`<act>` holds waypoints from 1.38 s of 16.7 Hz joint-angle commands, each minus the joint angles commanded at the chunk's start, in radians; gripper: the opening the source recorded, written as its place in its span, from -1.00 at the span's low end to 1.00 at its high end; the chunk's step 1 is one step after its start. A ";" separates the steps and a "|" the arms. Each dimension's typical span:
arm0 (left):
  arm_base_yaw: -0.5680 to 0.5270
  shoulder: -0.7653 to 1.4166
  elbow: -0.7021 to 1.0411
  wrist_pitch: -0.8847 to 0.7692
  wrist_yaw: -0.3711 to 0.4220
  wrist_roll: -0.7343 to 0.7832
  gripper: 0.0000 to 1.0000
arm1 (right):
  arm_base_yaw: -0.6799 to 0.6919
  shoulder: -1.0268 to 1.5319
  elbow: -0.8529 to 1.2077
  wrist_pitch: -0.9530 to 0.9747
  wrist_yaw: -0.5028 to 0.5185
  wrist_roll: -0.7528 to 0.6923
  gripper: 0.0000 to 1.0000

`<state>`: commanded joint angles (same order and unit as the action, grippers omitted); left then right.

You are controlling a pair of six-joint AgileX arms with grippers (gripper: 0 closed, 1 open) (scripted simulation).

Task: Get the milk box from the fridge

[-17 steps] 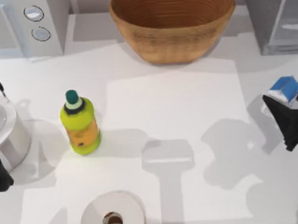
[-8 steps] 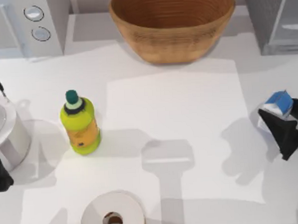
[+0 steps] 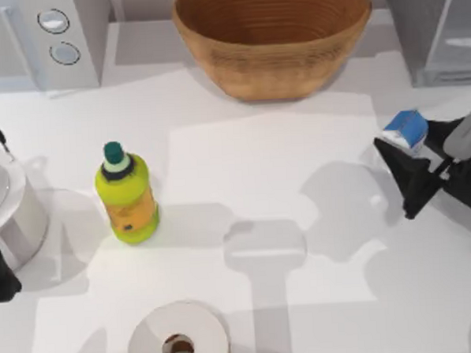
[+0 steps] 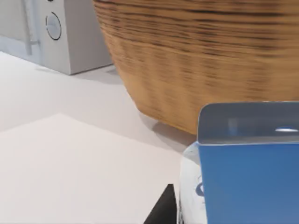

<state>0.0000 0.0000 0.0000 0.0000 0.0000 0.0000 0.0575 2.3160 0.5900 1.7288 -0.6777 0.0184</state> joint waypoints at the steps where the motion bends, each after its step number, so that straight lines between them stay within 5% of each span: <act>1: 0.000 0.000 0.000 0.000 0.000 0.000 1.00 | 0.012 0.002 0.014 -0.002 0.009 0.000 -1.00; 5: 0.000 0.000 0.000 0.000 0.000 0.000 1.00 | 0.017 0.004 0.020 -0.003 0.013 0.000 -1.00; 18: 0.000 0.000 0.000 0.000 0.000 0.000 1.00 | 0.017 0.004 0.020 -0.003 0.013 0.000 0.96; 23: 0.000 0.000 0.000 0.000 0.000 0.000 1.00 | 0.017 0.004 0.020 -0.003 0.013 0.000 1.00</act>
<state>0.0000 0.0000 0.0000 0.0000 0.0000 0.0000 0.0747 2.3196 0.6096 1.7257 -0.6646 0.0189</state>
